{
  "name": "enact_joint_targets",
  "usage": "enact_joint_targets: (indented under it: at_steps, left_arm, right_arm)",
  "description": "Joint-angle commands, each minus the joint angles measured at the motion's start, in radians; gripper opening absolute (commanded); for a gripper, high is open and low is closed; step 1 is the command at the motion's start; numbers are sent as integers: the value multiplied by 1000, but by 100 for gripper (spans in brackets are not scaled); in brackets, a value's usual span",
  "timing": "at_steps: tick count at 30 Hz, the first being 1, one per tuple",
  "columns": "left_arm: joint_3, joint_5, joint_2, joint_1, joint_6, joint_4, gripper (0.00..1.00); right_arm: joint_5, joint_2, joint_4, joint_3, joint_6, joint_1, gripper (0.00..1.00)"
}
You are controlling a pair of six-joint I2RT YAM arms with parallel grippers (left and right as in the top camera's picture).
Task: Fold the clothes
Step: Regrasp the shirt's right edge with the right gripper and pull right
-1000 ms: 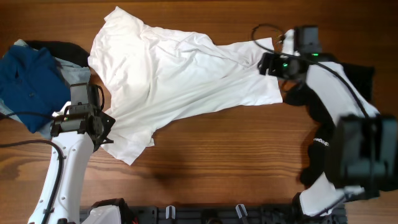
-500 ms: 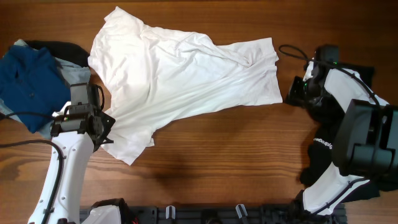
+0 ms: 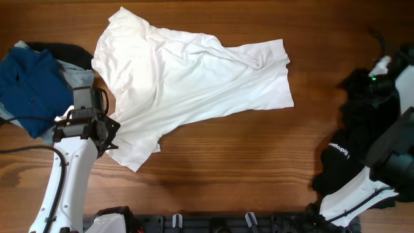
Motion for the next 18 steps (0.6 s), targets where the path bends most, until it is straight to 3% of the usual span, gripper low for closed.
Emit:
enact_joint_targets:
  at_steps: [1, 6, 13, 18]
  left_arm:
    - [0, 6, -2, 7, 9, 2, 4]
    - [0, 6, -1, 7, 9, 2, 4]
    - [0, 6, -1, 7, 9, 2, 4]
    - [0, 6, -1, 7, 9, 2, 4]
  right_arm:
    - [-66, -22, -90, -18, -90, 116, 70]
    - [-8, -22, -102, -151, -44, 224, 75]
    - [-68, -22, 146, -335, 87, 290, 73]
    - [-43, -21, 306, -374, 158, 350, 66]
